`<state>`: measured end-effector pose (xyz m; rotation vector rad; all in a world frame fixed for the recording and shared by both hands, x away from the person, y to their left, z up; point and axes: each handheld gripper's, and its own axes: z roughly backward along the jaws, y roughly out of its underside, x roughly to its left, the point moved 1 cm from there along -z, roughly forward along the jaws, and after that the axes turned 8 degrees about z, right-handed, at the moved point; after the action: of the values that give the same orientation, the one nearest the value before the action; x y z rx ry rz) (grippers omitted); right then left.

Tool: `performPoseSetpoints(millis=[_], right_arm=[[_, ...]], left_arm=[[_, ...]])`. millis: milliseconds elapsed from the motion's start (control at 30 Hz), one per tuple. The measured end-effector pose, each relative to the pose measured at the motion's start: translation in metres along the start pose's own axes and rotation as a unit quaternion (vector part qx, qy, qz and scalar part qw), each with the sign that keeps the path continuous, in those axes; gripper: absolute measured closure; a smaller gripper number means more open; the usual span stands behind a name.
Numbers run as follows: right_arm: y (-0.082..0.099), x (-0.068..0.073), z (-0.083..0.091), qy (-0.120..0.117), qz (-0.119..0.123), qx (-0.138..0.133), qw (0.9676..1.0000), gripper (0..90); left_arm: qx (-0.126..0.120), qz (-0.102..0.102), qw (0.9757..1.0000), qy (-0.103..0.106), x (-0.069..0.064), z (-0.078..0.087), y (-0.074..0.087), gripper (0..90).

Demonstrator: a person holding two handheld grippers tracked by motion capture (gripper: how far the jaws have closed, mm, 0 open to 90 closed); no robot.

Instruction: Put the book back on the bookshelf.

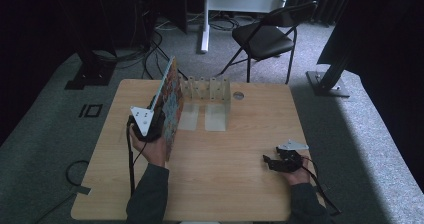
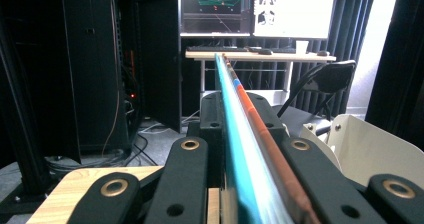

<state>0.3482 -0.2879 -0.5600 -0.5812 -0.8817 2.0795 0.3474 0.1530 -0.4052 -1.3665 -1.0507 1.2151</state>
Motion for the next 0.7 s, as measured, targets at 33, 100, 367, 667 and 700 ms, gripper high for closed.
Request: performPoseSetpoints(millis=[33, 100, 367, 667, 700], right_arm=[[0.0, 0.0, 0.0, 0.0, 0.0, 0.0, 1.0, 29.3], [0.0, 0.0, 0.0, 0.0, 0.0, 0.0, 1.0, 29.3], [0.0, 0.0, 0.0, 0.0, 0.0, 0.0, 1.0, 29.3], [0.0, 0.0, 0.0, 0.0, 0.0, 0.0, 1.0, 29.3], [0.0, 0.0, 0.0, 0.0, 0.0, 0.0, 1.0, 29.3]], left_arm=[[0.0, 0.0, 1.0, 0.0, -0.0002, -0.0004, 0.0, 80.3], [0.0, 0.0, 1.0, 0.0, -0.0001, -0.0008, -0.0003, 80.3], [0.0, -0.001, 1.0, 0.0, -0.0001, -0.0027, -0.0001, 80.3], [0.0, -0.002, 1.0, 0.0, 0.0004, -0.0042, -0.0002, 80.2], [0.0, -0.002, 1.0, 0.001, 0.0006, -0.0045, 0.0, 80.2]])
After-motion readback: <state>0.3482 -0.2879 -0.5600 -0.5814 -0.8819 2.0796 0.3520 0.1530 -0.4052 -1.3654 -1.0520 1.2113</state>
